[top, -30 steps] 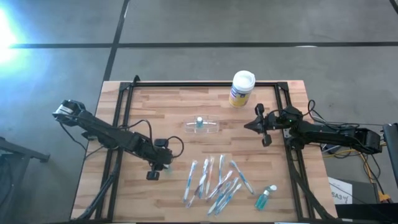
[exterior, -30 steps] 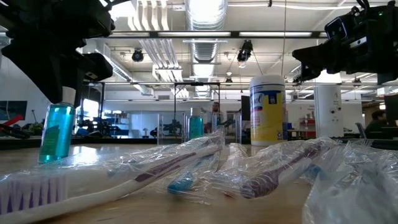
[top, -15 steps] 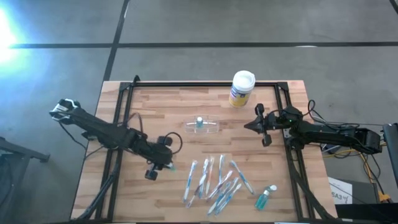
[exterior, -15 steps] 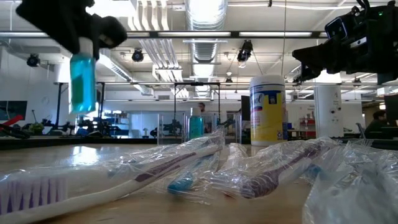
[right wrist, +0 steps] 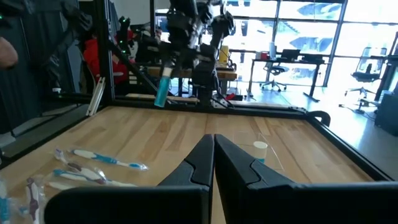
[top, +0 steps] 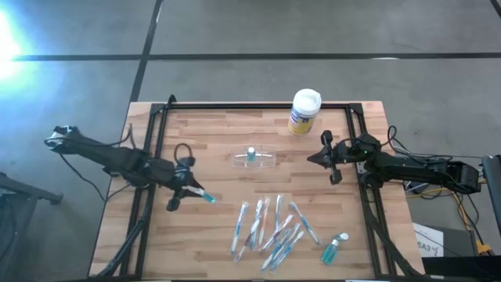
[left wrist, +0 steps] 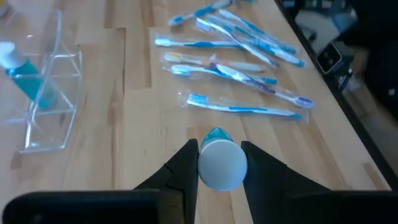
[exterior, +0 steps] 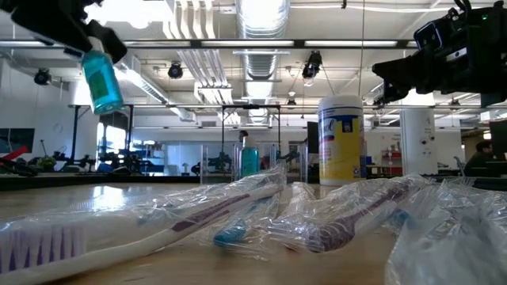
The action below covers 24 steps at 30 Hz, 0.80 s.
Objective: Pick & Place toothbrushing station
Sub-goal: Put the blue mouthwash into the transparent organizer
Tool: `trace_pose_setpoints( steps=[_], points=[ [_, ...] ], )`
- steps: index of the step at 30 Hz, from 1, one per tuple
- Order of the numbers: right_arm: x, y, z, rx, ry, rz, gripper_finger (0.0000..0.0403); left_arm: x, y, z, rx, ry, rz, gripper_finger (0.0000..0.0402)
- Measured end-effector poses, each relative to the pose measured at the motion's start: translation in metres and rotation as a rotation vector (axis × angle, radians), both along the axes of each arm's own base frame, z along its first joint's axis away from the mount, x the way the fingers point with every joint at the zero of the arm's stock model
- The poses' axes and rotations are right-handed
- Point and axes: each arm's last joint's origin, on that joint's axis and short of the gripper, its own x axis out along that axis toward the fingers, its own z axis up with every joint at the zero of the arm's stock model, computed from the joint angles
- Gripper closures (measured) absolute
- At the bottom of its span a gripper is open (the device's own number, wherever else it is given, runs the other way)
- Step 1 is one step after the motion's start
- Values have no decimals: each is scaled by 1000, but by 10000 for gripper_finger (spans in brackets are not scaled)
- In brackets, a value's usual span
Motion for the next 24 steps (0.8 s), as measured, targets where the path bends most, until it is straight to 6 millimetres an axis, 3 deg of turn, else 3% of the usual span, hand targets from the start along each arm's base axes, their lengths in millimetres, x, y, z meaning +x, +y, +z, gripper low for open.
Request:
trace_pose_setpoints(
  steps=[7,13,24],
  points=[
    [0,0,0,0,0,0,394,-24,8,-45,-84,-165,29,302],
    [0,0,0,-1,0,0,394,-34,12,-66,-103,-279,36,302],
    [0,0,0,-2,-1,-1,394,-42,15,-80,-126,-306,75,302]
  ],
)
